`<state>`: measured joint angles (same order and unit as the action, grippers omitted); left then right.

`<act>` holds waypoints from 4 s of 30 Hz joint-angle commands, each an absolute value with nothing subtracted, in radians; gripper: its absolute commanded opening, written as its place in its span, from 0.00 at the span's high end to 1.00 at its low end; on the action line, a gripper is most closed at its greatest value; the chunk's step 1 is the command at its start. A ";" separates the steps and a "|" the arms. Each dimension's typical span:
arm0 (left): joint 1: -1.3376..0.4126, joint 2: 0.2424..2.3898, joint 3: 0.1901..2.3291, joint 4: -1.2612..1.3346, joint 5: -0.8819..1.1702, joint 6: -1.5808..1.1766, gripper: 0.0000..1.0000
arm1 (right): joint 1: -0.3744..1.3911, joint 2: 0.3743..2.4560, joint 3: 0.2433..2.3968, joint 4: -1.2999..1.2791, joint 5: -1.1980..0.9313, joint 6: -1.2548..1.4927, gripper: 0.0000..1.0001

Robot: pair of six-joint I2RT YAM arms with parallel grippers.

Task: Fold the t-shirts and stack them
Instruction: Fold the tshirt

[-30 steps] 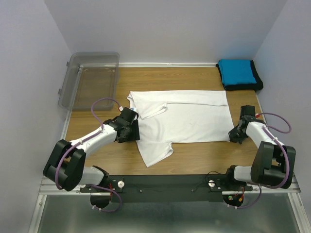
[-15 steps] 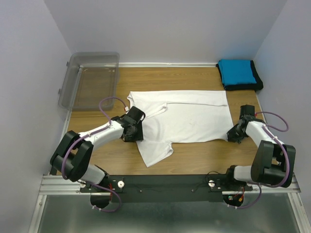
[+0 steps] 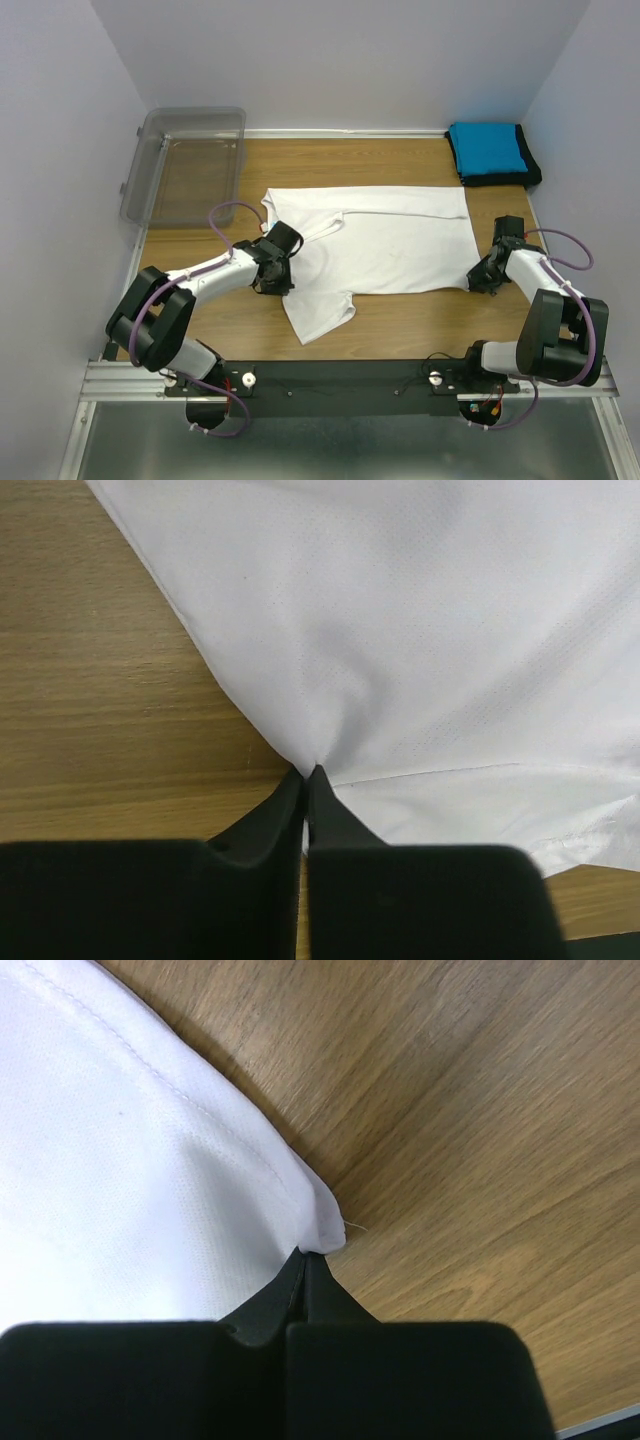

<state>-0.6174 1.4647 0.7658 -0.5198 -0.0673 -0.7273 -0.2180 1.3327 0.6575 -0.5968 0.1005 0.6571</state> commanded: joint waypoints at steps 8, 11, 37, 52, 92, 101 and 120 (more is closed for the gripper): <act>-0.578 1.447 0.848 -0.618 -0.147 -0.675 1.00 | -0.221 1.299 0.761 -0.646 0.202 0.604 0.99; -0.520 1.450 0.888 -0.618 -0.143 -0.634 1.00 | -0.221 1.330 0.805 -0.640 0.206 0.578 0.99; -0.287 1.632 1.147 -0.546 -0.049 -0.511 1.00 | -0.144 1.749 1.229 -0.566 0.083 0.531 0.99; -0.245 1.828 1.333 -0.532 -0.075 -0.479 1.00 | -0.138 1.908 1.312 -0.517 0.110 0.525 0.99; -0.393 1.525 0.845 -0.321 0.067 -0.591 0.37 | 0.491 1.812 1.100 0.043 -0.354 0.710 0.39; -0.429 1.627 0.859 -0.281 0.078 -0.607 0.53 | 0.517 1.842 1.104 0.046 -0.348 0.715 0.40; -0.436 1.787 1.327 -0.382 -0.156 -0.468 1.00 | 0.517 1.648 1.012 0.003 -0.083 0.626 0.40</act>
<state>-0.4339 1.7119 1.2358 -0.3576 -0.0750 -0.5407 0.5068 1.7248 1.0325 0.0120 -0.2142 0.6785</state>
